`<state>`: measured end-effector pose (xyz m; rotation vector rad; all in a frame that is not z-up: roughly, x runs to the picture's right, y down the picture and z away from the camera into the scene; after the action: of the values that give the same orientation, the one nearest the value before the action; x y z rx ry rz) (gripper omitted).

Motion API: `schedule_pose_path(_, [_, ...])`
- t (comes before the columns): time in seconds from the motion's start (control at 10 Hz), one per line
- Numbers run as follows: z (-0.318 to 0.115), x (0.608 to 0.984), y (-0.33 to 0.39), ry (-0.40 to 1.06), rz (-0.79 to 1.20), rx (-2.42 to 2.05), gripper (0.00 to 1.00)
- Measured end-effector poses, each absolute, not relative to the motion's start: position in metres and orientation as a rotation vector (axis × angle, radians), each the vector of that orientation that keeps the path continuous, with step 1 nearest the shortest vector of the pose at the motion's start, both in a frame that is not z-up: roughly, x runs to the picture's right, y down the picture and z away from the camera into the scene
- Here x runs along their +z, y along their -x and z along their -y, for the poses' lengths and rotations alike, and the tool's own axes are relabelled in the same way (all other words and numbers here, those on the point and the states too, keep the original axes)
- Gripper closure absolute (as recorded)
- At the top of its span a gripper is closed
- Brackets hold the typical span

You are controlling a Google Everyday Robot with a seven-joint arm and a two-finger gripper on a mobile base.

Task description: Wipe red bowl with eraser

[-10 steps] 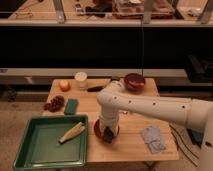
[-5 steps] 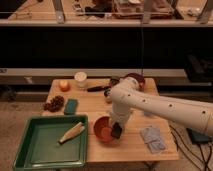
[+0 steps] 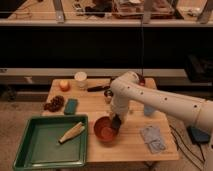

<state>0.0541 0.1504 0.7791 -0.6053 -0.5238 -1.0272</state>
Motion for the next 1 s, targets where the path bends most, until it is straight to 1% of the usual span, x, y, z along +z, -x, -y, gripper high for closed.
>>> schedule_pose_path(0.3, [-0.145,0.788,-0.036,0.606,0.534,-1.052,1.00])
schedule_pose_path(1.0, [-0.142,0.796,0.013,0.618,0.554,-1.142,1.00])
